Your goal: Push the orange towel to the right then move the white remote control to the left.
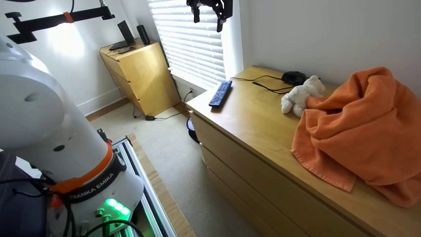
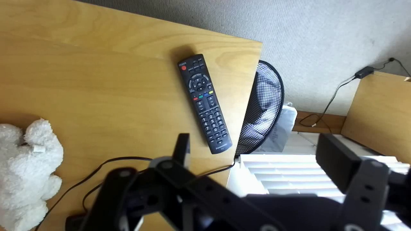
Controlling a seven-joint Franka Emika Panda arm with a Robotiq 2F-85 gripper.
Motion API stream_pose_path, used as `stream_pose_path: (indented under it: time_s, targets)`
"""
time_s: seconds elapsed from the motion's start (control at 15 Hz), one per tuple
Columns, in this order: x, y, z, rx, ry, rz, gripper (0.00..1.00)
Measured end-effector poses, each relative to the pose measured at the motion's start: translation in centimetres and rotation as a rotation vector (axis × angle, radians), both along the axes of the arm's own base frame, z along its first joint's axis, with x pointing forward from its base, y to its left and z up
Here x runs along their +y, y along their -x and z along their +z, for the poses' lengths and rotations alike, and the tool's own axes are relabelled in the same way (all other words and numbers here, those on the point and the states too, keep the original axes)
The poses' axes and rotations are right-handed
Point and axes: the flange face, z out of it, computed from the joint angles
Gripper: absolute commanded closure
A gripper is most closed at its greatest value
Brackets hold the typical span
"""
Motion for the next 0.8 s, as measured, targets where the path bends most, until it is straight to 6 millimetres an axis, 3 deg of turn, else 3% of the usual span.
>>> stream_pose_path:
  time_s: [0.2,0.4,0.8]
  targets:
    - [-0.1,-0.1,0.0,-0.002,0.008,-0.011,0.00]
    - [-1.4,-1.0,-0.9,-0.021,0.049,-0.111,0.00]
    - [-6.6,-1.8,-6.5,-0.009,0.144,-0.317,0.00]
